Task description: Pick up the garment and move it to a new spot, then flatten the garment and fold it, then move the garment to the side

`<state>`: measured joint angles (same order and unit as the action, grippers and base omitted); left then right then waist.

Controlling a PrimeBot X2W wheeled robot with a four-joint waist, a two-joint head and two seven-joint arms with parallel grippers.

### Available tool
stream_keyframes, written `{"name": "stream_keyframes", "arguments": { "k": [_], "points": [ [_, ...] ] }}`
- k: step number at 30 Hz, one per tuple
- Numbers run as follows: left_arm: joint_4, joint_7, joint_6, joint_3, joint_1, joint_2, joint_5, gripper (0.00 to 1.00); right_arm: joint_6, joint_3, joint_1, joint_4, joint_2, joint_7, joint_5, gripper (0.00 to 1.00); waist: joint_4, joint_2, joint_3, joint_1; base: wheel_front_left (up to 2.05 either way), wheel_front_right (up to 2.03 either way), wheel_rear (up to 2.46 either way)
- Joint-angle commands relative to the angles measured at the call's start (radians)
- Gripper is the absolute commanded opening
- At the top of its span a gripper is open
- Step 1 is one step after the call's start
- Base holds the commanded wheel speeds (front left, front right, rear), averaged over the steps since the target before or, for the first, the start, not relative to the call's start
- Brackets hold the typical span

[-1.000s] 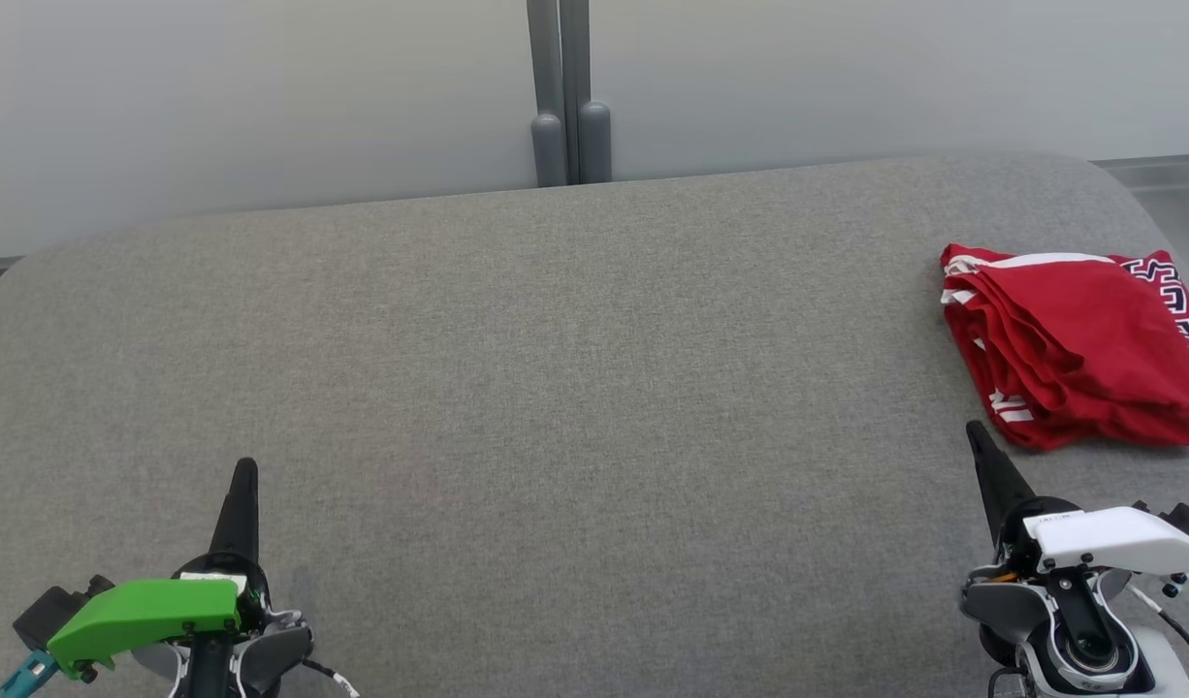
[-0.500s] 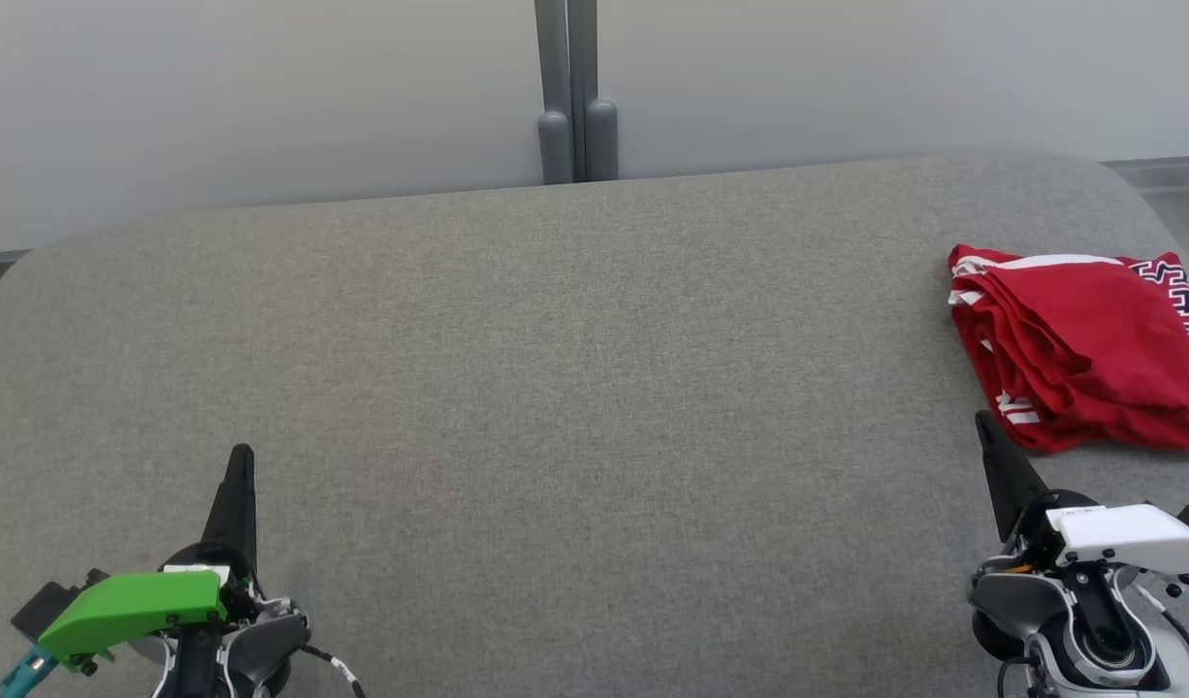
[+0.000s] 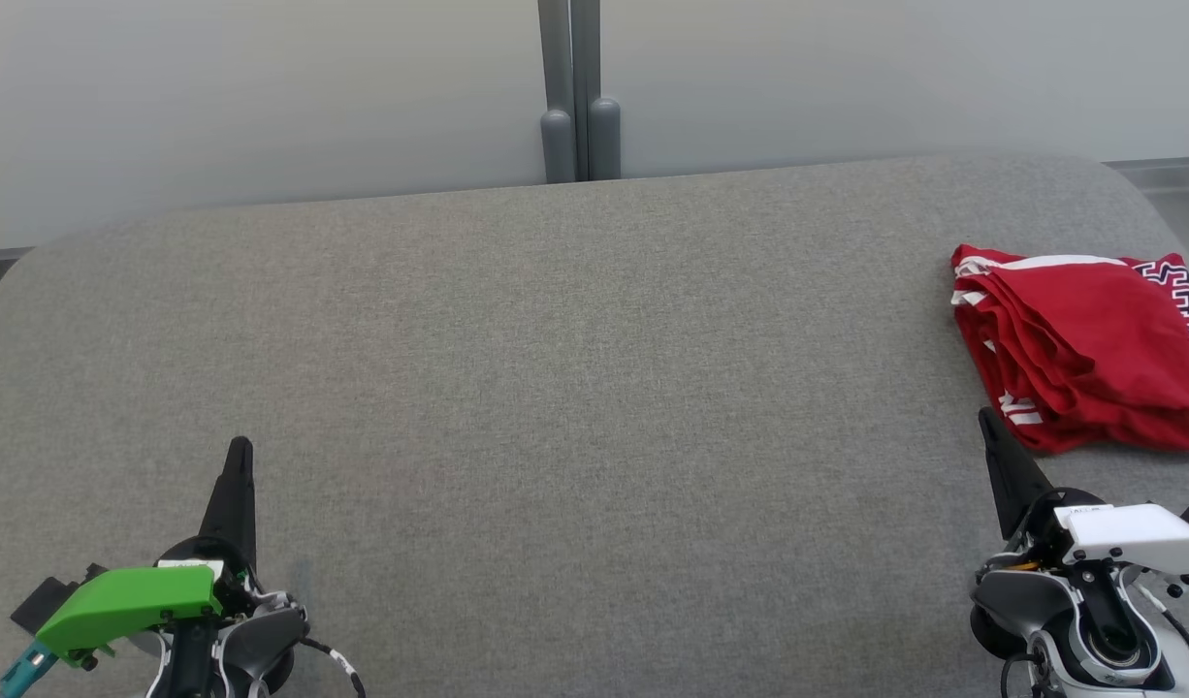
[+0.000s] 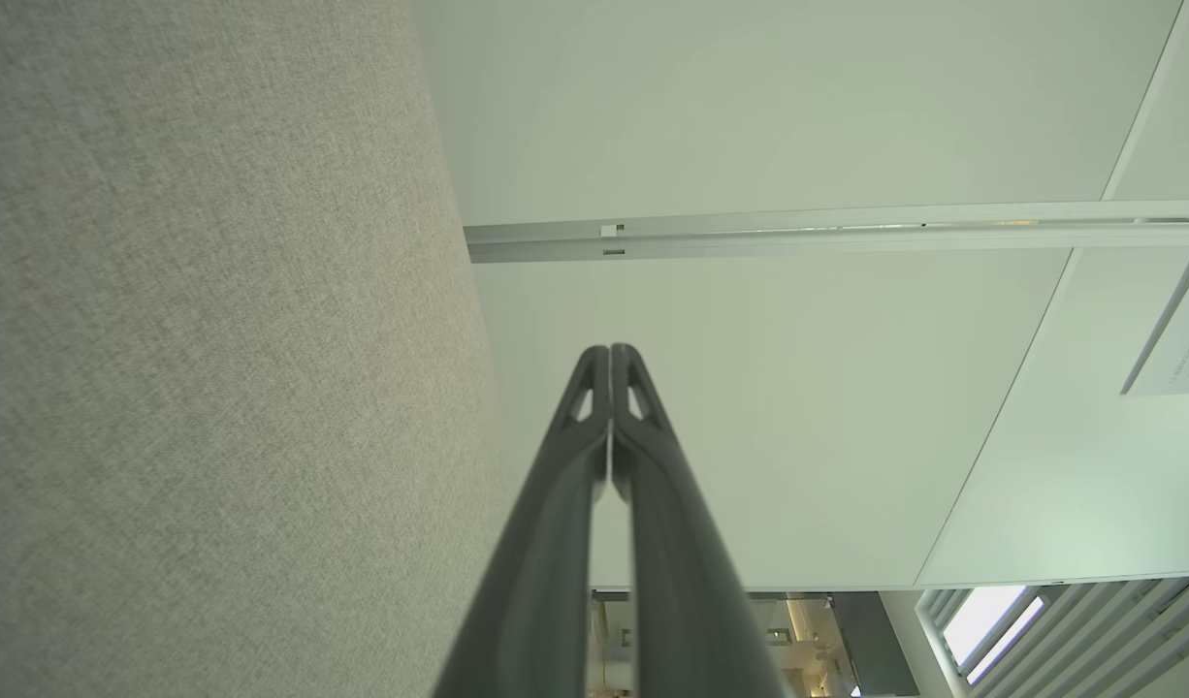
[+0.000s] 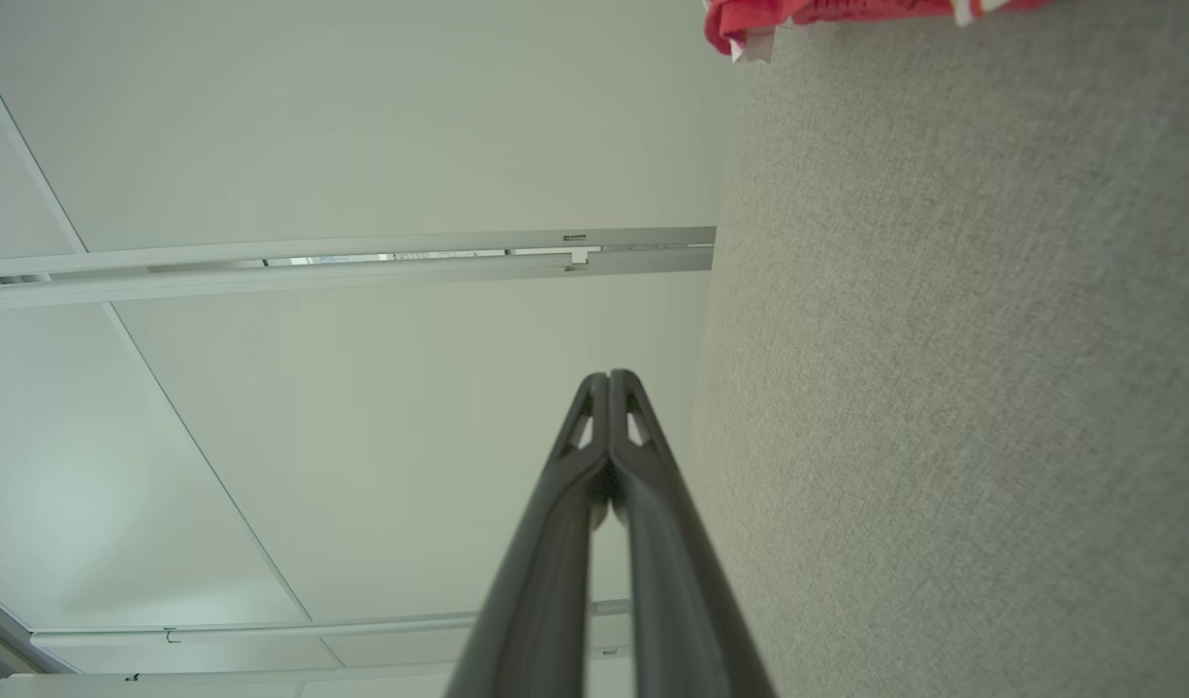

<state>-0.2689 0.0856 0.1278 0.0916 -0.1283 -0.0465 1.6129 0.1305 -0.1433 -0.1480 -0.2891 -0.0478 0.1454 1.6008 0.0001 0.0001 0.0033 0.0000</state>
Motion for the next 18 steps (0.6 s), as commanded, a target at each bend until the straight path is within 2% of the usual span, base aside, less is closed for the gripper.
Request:
{"name": "stream_keyframes", "arguments": {
  "k": [1, 18],
  "points": [
    [0.002, 0.001, 0.006, 0.002, -0.011, -0.007, 0.001, 0.00, 0.000, -0.002, -0.006, 0.004, -0.004, 0.004, 0.006, 0.00, 0.000, -0.0001, 0.000, 0.0000, 0.00, 0.00, 0.00],
    [0.002, 0.000, 0.006, 0.002, -0.010, -0.007, 0.001, 0.00, 0.000, -0.002, -0.006, 0.004, -0.004, 0.004, 0.006, 0.00, 0.000, -0.0001, 0.000, 0.0000, 0.00, 0.00, 0.00]
  ]
}}
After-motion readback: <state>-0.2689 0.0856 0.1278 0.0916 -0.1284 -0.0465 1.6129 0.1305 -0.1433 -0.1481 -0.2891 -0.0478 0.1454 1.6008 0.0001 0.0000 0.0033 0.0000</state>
